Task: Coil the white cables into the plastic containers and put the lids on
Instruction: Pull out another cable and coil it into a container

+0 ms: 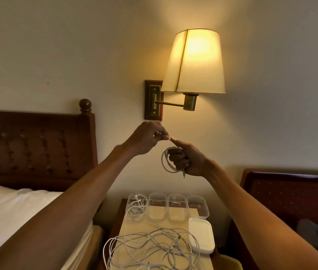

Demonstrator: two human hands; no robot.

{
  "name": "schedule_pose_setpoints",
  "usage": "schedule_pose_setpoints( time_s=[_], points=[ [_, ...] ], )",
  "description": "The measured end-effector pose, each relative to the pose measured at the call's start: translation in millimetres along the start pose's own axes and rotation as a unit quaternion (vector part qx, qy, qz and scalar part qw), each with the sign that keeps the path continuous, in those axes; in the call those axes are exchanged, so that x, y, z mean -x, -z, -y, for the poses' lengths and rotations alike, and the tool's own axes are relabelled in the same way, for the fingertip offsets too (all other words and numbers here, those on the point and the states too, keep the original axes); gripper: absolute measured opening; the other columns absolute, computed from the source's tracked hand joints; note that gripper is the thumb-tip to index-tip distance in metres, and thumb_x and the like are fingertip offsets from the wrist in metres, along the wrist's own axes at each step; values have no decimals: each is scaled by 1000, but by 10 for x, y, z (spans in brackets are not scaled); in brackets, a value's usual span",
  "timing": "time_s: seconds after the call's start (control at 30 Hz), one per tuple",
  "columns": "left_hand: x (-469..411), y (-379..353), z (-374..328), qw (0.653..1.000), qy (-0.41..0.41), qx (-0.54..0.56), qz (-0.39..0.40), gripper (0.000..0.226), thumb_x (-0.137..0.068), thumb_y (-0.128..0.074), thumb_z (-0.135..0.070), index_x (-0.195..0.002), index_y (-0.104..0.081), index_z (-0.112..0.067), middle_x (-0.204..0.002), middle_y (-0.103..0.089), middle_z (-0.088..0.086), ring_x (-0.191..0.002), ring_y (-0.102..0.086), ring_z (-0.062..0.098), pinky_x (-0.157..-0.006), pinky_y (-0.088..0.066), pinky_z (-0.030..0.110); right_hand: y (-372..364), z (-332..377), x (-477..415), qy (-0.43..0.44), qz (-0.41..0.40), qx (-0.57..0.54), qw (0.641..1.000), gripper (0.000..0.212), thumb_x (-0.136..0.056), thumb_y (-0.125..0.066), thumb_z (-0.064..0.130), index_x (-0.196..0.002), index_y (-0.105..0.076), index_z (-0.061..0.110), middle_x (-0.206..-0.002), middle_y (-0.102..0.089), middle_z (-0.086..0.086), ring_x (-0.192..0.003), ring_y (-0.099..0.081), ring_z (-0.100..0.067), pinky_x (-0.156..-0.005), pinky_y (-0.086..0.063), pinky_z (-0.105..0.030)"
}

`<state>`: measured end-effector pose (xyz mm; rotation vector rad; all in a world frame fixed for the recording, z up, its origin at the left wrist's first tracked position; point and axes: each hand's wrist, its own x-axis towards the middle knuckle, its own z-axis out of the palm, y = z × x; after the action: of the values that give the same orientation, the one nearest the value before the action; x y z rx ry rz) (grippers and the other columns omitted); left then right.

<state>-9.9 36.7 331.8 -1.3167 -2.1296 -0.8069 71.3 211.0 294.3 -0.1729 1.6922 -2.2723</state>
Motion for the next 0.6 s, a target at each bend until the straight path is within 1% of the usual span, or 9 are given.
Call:
schedule_pose_setpoints(
  time_s=[0.07,0.13,0.23,0.3,0.4,0.47,0.53,0.6],
  points=[
    [-34,-15,1,994,-32,-88,-48,14,-92,-68,-23,-103,-76,-19,-98,-68,-6,-91,-50,10,-71,-37,27,-35,3,-19,5,8,-16,1000,48,-101,-34,50,-65,-35,18,-54,-28,5,-43,-20,-6,-40,-18,-18],
    [-40,-46,-7,983,-51,-137,-111,13,-92,-67,-23,-102,-76,-20,-100,-70,-6,-94,-48,12,-75,-33,29,-64,29,-32,12,11,-30,999,50,-101,-32,52,-64,-36,18,-53,-29,5,-42,-22,-6,-40,-19,-18],
    [-26,-77,-35,967,-46,-155,-198,12,-93,-66,-20,-100,-75,-17,-100,-71,-3,-97,-50,19,-76,-29,28,-91,72,-5,16,9,-52,998,50,-100,-32,54,-66,-36,17,-53,-29,5,-42,-20,-6,-41,-17,-18],
    [-24,-101,-40,962,-36,-159,-218,13,-93,-66,-17,-101,-75,-14,-99,-71,-1,-96,-50,20,-77,-30,26,-106,97,14,22,14,-54,998,51,-100,-31,53,-65,-38,17,-53,-29,5,-41,-22,-6,-40,-18,-17],
    [-33,-133,-50,965,-12,-130,-227,15,-93,-65,-12,-104,-74,-8,-100,-72,4,-98,-53,22,-77,-36,24,-151,105,19,20,35,-51,998,50,-101,-29,52,-67,-38,17,-53,-31,5,-40,-27,-5,-39,-24,-17],
    [-28,-160,-46,970,11,-116,-214,16,-94,-64,-12,-106,-73,-7,-102,-73,6,-98,-55,22,-76,-38,21,-146,97,15,21,43,-55,997,50,-103,-27,49,-66,-39,17,-53,-32,5,-40,-28,-5,-39,-24,-17],
    [5,-195,-28,981,41,-87,-170,16,-95,-63,-15,-105,-73,-8,-100,-73,7,-94,-57,19,-74,-38,17,-124,92,17,25,45,-48,998,50,-104,-27,45,-64,-38,17,-53,-31,5,-40,-27,-6,-39,-23,-18],
    [24,-211,-12,991,86,-37,-91,16,-95,-64,-17,-105,-74,-10,-99,-73,7,-91,-62,17,-73,-43,19,-90,95,25,29,40,-33,998,50,-104,-29,42,-61,-38,18,-53,-31,5,-41,-27,-6,-39,-23,-18]
  ],
)
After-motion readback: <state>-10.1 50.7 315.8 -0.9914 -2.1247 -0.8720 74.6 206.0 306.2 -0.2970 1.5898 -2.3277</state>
